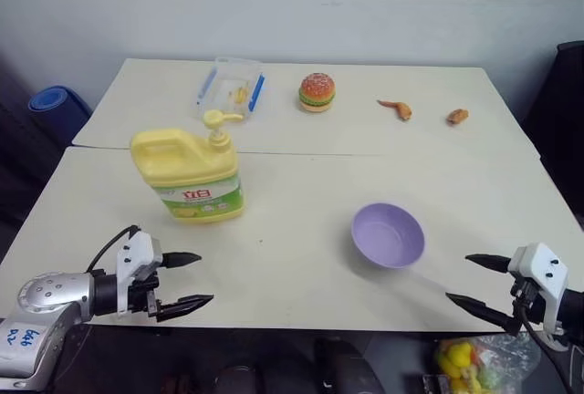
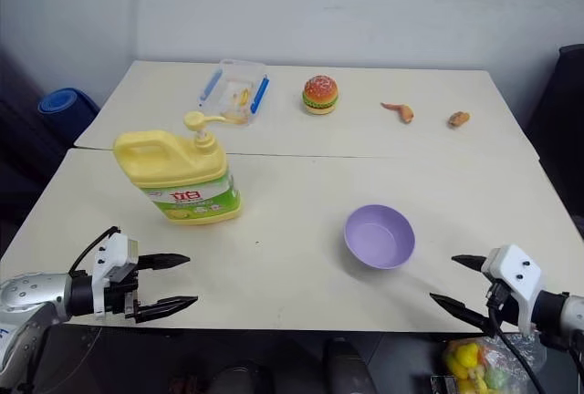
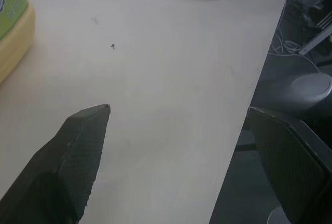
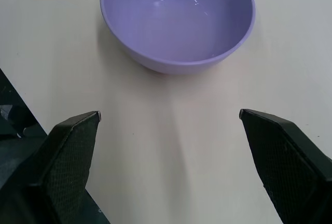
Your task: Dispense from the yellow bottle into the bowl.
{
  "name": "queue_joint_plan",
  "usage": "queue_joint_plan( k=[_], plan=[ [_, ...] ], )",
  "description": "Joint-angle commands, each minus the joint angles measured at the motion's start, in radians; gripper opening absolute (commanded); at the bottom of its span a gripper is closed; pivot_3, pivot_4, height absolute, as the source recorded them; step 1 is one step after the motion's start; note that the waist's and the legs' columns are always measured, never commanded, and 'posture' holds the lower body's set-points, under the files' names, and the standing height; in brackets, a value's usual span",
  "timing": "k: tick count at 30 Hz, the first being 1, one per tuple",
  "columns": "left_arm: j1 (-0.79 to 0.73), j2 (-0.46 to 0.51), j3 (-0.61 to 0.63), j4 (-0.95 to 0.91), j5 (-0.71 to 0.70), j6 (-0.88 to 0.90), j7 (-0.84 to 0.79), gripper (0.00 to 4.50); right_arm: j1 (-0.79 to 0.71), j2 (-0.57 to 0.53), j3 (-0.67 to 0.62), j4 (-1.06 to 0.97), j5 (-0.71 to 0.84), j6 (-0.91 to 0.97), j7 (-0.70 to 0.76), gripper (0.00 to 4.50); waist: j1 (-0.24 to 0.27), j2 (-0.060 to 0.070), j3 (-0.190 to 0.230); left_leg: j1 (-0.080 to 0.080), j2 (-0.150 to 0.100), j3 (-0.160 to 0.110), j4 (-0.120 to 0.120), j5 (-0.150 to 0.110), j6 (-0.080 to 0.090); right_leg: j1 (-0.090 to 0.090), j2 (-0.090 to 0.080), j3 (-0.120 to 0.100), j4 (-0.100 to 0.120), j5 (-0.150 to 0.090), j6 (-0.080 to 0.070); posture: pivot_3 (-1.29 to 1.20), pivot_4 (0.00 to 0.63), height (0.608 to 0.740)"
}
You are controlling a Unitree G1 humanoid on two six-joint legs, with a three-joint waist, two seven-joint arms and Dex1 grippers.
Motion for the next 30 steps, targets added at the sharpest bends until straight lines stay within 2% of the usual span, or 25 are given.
queue_joint_plan(
  k=[1,9,17,24,30],
  plan=[
    [-0.018,-0.013,0.006,-0.002,-0.002,-0.016,0.014,4.5,-0.013,-0.021,-0.02,-0.021,0.018,0.004,0.004,4.47,0.0,0.0,0.0,0.0,0.0,0.0,0.0,0.0,0.0,0.0,0.0,0.0,0.0,0.0,0.0,0.0,0.15,0.74],
    [-0.063,-0.032,-0.011,0.006,-0.037,0.033,0.027,4.5,-0.033,-0.01,-0.018,-0.043,0.034,0.04,-0.01,4.47,0.001,0.0,0.0,0.0,0.0,0.0,0.0,0.0,0.0,0.0,0.0,0.0,0.0,0.0,0.0,0.0,0.15,0.74],
    [-0.19,0.017,-0.031,-0.093,-0.148,0.148,-0.027,4.5,-0.092,-0.013,-0.02,-0.229,0.168,0.19,-0.07,4.47,0.001,0.0,0.0,0.0,0.0,-0.001,0.001,0.0,-0.001,0.0,0.0,0.0,0.002,0.0,0.001,0.0,0.15,0.74],
    [-0.498,0.07,-0.133,-0.158,-0.294,0.293,-0.12,4.5,-0.219,-0.007,0.245,-0.31,0.062,0.279,-0.208,4.47,0.002,0.0,0.0,-0.001,-0.001,-0.002,0.002,0.001,-0.001,0.0,0.001,-0.001,0.001,0.0,0.001,0.0,0.15,0.74],
    [-0.643,0.086,-0.239,-0.14,-0.28,0.297,-0.232,4.5,-0.273,0.009,0.424,-0.249,-0.061,0.257,-0.259,4.47,-0.001,0.0,0.0,-0.002,-0.002,0.0,0.002,0.001,-0.001,-0.002,0.006,-0.001,0.0,0.0,0.001,0.0,0.15,0.74]
  ],
)
